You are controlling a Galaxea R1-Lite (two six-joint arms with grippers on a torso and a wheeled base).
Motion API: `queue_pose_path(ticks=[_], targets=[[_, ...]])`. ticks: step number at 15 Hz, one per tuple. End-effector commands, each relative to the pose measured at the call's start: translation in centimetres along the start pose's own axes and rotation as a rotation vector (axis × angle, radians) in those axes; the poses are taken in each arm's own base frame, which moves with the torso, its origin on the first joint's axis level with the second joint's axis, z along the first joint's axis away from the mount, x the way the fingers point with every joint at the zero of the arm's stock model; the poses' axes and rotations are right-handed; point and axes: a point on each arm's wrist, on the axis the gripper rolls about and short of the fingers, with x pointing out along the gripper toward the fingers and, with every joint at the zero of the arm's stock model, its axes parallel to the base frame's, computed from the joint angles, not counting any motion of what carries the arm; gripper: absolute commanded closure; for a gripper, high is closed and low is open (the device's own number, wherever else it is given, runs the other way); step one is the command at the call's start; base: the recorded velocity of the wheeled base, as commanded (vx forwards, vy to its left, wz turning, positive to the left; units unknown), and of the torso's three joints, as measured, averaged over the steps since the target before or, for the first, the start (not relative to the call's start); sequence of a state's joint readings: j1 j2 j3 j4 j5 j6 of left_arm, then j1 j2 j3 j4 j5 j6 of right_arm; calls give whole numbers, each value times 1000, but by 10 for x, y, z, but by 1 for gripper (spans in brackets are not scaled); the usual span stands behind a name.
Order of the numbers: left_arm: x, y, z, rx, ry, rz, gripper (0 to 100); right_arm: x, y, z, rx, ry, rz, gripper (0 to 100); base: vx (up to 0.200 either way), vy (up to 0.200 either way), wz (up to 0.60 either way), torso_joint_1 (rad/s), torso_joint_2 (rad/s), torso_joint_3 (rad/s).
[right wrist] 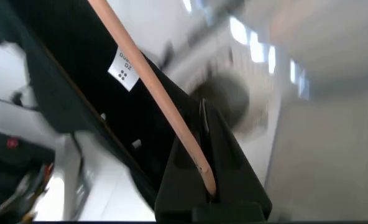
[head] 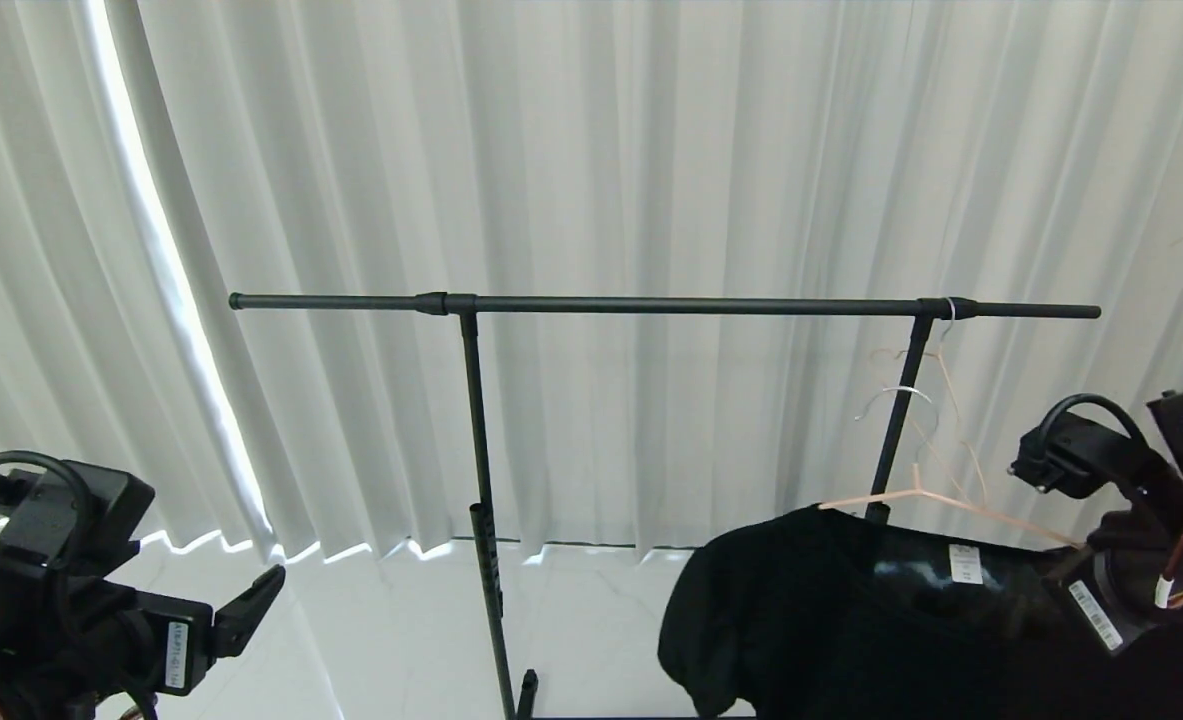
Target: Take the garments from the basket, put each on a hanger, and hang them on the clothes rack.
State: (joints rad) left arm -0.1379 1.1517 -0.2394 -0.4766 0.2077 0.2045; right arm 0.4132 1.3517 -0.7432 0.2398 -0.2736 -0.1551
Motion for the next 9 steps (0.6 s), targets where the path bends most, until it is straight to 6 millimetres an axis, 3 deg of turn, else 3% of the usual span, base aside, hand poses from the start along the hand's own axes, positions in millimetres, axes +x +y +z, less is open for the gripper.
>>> queue_pose_path(ticks=[1, 4, 9], targets=[[-2, 2, 0, -26, -3, 32, 0, 10, 1, -4, 79, 105, -72, 100, 0, 0, 0, 0, 0, 0], [-4, 3, 0, -40, -10, 36, 0, 30, 2, 14, 352, 117, -174, 100, 0, 0, 0, 0, 0, 0], [-4, 0, 2, -28, -25, 13, 0, 42, -8, 38, 469, 70, -330, 100, 0, 0, 0, 0, 0, 0]])
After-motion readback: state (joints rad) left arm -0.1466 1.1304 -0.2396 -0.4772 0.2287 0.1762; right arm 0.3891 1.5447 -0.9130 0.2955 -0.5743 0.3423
